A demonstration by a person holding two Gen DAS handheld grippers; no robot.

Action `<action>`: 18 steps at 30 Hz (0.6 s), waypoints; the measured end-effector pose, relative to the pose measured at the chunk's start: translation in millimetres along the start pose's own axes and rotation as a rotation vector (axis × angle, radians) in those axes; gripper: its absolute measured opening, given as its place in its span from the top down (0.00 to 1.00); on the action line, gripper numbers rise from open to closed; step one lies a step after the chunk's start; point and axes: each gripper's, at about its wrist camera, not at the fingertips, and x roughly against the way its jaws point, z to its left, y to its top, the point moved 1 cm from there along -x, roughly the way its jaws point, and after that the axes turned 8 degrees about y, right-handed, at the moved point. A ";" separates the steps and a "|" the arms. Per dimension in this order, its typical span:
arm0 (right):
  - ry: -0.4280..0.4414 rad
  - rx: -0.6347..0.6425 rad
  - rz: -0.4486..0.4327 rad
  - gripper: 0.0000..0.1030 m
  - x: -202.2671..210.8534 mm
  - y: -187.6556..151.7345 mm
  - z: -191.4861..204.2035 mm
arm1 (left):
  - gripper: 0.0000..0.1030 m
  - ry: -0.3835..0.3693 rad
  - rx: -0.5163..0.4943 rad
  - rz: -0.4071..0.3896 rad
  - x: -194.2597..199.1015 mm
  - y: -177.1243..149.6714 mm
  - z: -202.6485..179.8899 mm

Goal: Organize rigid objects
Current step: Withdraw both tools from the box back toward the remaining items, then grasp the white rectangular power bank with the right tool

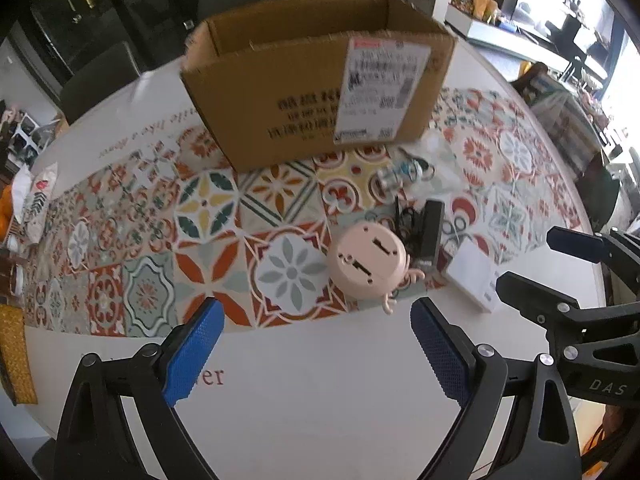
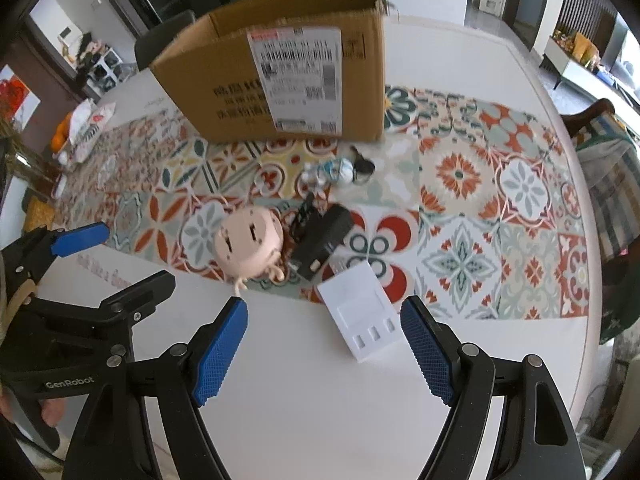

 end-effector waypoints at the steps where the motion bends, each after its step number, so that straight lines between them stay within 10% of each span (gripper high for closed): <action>1: 0.000 0.000 0.012 0.24 -4.0 -1.2 -1.6 | 0.07 0.001 -0.004 0.008 -2.9 -0.8 -1.7; 18: -0.017 -0.028 0.159 0.27 -66.2 -8.4 -30.7 | 0.07 -0.019 -0.046 0.179 -66.6 -15.4 -25.9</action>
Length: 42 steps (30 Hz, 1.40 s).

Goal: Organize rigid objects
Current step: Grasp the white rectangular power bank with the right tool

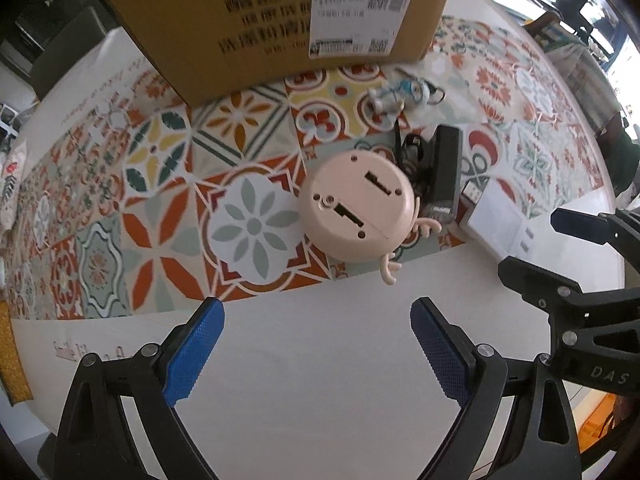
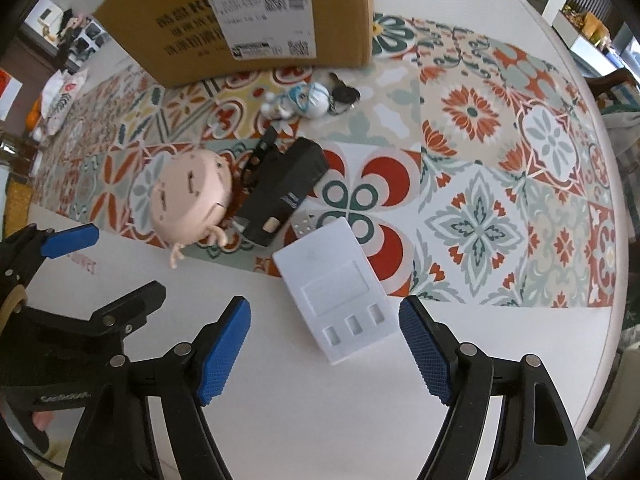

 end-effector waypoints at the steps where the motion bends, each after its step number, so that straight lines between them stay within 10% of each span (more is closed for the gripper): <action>1: -0.001 -0.002 0.009 0.28 -4.4 1.0 -0.9 | 0.07 -0.005 0.001 0.007 -2.7 0.3 -0.7; 26: -0.066 -0.025 -0.019 0.50 -21.8 10.6 1.6 | 0.07 -0.035 -0.003 0.036 -27.0 0.6 -4.8; 42: -0.023 -0.185 -0.070 0.50 6.0 -13.0 -12.8 | 0.07 -0.026 -0.250 -0.037 -15.3 33.4 -19.1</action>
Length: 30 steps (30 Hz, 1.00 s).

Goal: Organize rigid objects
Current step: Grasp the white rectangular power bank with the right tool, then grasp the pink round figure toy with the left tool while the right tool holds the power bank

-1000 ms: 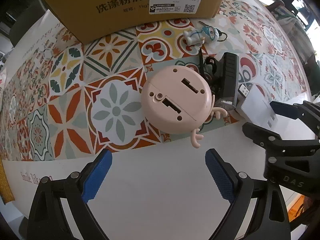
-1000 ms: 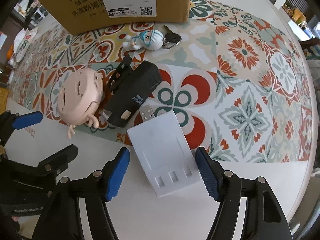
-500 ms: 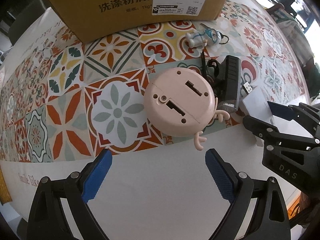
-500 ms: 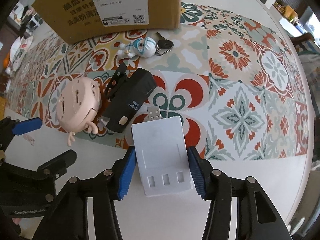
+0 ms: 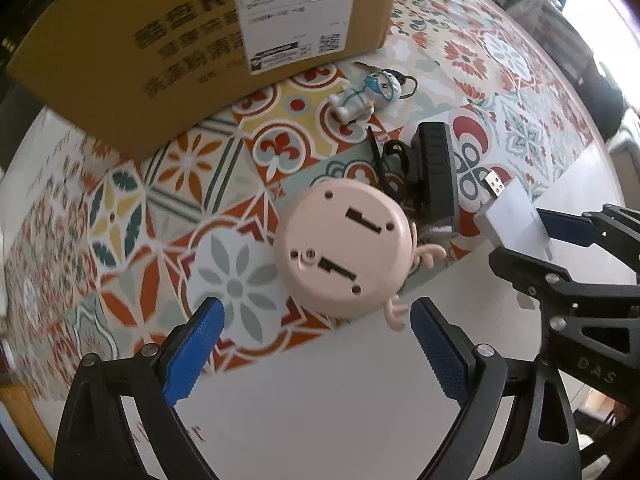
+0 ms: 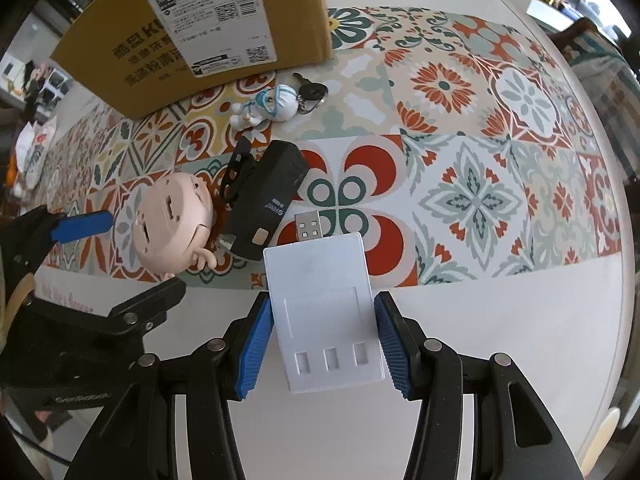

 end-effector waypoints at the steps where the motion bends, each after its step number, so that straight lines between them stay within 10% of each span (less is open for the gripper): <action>1: 0.001 -0.009 0.000 0.50 0.6 -0.7 -2.0 | 0.07 -0.002 -0.017 0.002 -1.2 2.8 -0.9; 11: -0.004 -0.039 0.010 0.50 -5.4 1.7 -3.1 | 0.08 0.012 -0.131 -0.001 -16.0 43.1 -15.5; 18: -0.009 -0.033 0.018 0.50 -9.9 6.6 2.4 | 0.26 -0.039 -0.119 0.008 -29.1 60.1 -14.9; 30: -0.014 0.006 -0.011 0.50 1.9 8.5 23.5 | 0.28 -0.053 -0.036 -0.009 -17.4 22.6 -1.7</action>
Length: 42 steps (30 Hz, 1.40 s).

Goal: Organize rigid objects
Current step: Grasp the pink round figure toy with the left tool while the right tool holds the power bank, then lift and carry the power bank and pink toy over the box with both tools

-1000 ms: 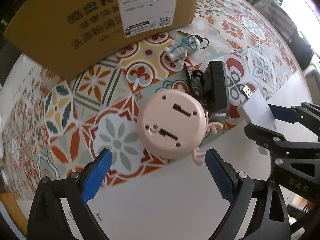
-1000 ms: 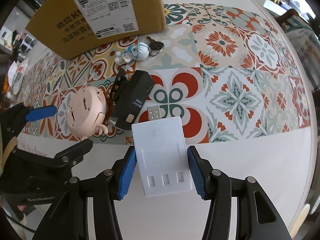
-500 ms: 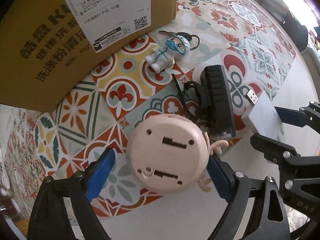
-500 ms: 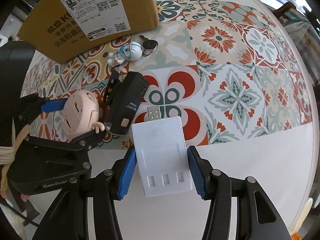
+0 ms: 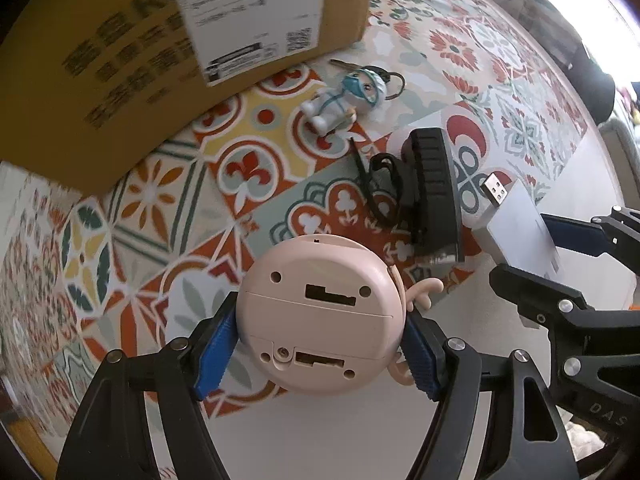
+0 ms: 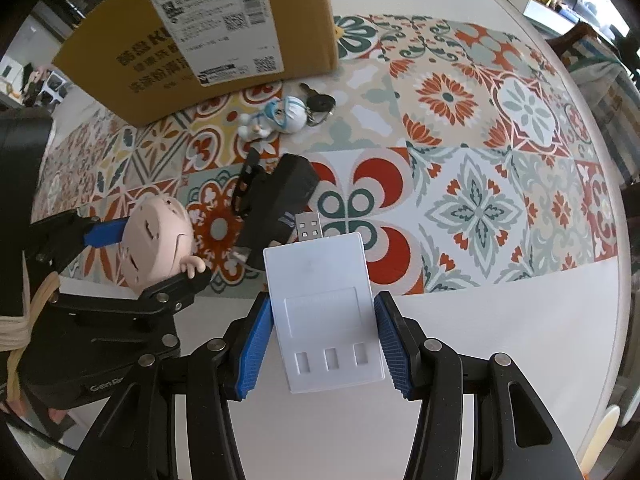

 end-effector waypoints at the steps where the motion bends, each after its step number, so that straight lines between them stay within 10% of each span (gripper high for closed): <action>1: 0.002 0.005 -0.005 0.50 2.3 0.3 2.1 | 0.28 0.000 0.010 -0.004 1.9 -2.7 2.0; 42: 0.139 0.176 -0.397 0.50 143.6 42.1 81.0 | 0.28 0.081 0.392 -0.408 185.5 -42.3 90.6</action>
